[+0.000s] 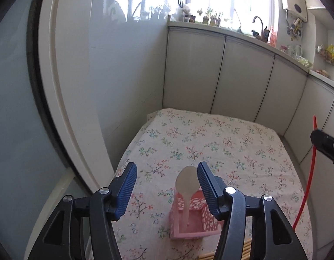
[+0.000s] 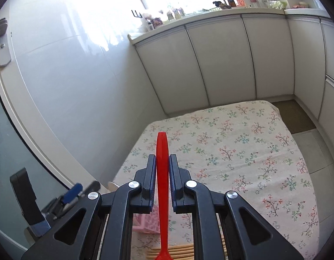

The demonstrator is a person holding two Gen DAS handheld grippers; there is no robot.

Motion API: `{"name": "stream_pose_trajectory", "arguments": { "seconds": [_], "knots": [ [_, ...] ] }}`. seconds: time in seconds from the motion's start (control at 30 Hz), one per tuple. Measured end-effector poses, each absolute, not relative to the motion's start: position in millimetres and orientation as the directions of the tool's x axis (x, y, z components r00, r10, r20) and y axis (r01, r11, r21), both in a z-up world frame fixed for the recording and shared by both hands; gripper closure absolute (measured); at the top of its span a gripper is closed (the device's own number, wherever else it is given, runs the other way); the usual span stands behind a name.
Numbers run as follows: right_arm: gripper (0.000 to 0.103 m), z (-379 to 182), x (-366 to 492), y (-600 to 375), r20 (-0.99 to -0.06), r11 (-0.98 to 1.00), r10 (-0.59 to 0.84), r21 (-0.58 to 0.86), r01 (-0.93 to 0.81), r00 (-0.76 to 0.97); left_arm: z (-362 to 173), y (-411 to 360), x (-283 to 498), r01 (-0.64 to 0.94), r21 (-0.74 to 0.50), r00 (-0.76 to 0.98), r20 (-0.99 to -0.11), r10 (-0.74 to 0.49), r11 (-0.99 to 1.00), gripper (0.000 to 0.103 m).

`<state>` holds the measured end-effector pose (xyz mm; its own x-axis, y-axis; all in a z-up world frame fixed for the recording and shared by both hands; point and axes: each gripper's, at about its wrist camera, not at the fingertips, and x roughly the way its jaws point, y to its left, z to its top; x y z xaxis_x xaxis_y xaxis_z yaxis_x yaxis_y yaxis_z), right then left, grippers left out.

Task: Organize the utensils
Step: 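Lift both spoons and carry them over the pink holder, then lower both spoons into the pink holder and open both tools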

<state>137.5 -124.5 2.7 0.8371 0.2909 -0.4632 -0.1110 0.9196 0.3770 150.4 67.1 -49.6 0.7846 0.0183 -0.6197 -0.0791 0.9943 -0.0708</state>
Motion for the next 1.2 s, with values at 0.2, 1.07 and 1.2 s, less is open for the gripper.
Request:
{"name": "stream_pose_trajectory", "arguments": {
  "seconds": [0.2,1.07,1.2],
  "knots": [
    [0.091,6,153,-86,-0.362,0.904,0.331,0.388,-0.182,0.871,-52,83,133,-0.155,0.005,0.723,-0.680,0.117,0.988,0.031],
    [0.083,-46,182,-54,-0.311,0.933,0.249,0.330,-0.141,0.917,-75,89,161,-0.141,0.018,0.649,-0.753,0.106,0.990,0.027],
    [0.072,-32,169,-65,-0.323,0.934,0.257,0.325,-0.148,0.911,-71,88,156,-0.126,0.002,0.660,-0.746,0.086,0.992,0.025]
  ]
}}
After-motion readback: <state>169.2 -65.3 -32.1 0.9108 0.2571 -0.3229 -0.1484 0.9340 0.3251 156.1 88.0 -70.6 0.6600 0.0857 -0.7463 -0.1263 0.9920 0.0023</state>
